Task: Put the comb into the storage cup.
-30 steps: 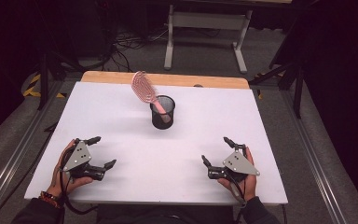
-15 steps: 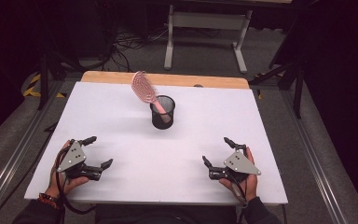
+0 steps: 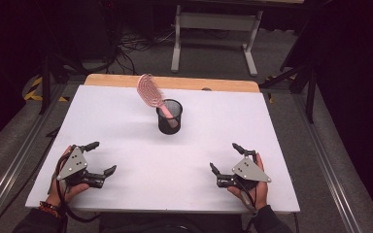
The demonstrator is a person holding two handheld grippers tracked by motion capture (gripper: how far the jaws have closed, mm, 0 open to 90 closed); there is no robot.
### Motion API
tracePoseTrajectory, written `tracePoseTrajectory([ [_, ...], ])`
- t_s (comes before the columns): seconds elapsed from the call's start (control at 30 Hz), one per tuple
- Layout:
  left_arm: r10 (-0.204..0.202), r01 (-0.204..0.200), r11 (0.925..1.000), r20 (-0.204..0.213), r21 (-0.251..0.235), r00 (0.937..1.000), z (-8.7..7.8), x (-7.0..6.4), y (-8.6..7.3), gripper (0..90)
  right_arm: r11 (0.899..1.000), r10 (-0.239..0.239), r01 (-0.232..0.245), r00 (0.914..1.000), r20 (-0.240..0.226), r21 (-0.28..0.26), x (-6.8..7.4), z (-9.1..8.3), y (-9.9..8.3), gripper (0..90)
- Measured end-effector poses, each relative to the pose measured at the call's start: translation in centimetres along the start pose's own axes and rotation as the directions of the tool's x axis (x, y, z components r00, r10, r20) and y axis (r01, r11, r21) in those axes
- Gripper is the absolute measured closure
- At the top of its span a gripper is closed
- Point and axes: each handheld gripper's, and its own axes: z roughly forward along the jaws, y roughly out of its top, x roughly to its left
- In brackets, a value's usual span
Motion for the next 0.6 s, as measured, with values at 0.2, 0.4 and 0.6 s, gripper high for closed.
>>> tracePoseTrajectory([
  [0.2,-0.004,0.004,1.0000,-0.010,0.007,0.9999,-0.07,0.14,-0.04,3.9,1.000,0.003,-0.003,1.0000,-0.003,0.007,0.02,0.20,-0.14,6.3],
  [0.4,-0.003,0.003,1.0000,-0.018,0.003,0.9998,-0.13,0.11,0.01,4.1,1.000,0.006,-0.006,1.0000,0.004,-0.002,-0.08,0.04,-0.09,6.2],
  [0.6,-0.009,0.009,0.9998,-0.011,-0.020,0.9999,-0.23,0.24,0.01,4.4,1.000,0.008,-0.007,0.9993,0.036,-0.018,-0.34,-0.06,-0.08,6.7],
])
